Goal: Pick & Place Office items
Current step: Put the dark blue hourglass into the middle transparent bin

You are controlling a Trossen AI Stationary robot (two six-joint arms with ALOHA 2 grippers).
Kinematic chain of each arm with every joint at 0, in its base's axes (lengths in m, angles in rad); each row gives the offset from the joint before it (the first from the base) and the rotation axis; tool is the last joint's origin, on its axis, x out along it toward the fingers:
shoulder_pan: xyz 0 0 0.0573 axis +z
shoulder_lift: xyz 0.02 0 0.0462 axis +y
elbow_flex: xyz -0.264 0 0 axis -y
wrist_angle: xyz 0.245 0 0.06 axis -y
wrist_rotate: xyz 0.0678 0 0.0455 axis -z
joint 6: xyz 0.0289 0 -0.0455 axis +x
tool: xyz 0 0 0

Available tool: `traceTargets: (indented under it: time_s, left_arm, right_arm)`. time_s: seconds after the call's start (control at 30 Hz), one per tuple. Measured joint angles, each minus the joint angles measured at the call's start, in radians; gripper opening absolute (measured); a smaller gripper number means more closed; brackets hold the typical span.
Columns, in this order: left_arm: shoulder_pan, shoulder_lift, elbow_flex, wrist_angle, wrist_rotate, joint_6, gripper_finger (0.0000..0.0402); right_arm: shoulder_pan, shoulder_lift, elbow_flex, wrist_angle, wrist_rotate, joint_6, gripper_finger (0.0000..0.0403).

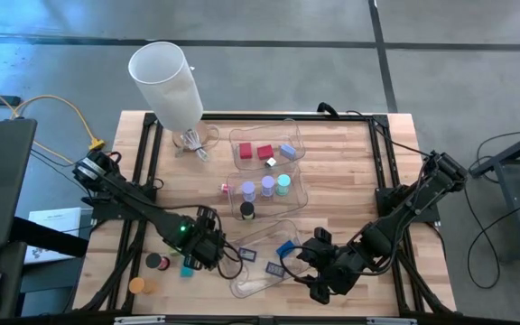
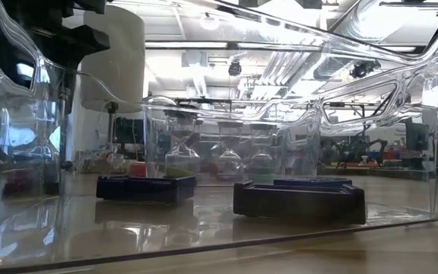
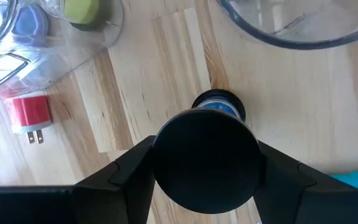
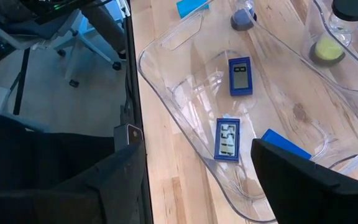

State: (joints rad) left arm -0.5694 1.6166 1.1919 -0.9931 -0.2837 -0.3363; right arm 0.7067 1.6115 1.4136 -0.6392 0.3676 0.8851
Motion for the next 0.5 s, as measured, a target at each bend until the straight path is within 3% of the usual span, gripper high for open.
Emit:
traceTargets:
  time_s: [0.27, 0.5]
  left_arm:
    - [0.001, -0.015, 0.117, -0.229, -0.037, -0.086, 0.0202]
    - [0.030, -0.015, 0.297, -0.339, -0.037, -0.047, 0.0202]
  right_arm:
    - [0.000, 0.000, 0.000, 0.000, 0.000, -0.009, 0.0284]
    - [0.000, 0.000, 0.000, 0.000, 0.000, -0.027, 0.0284]
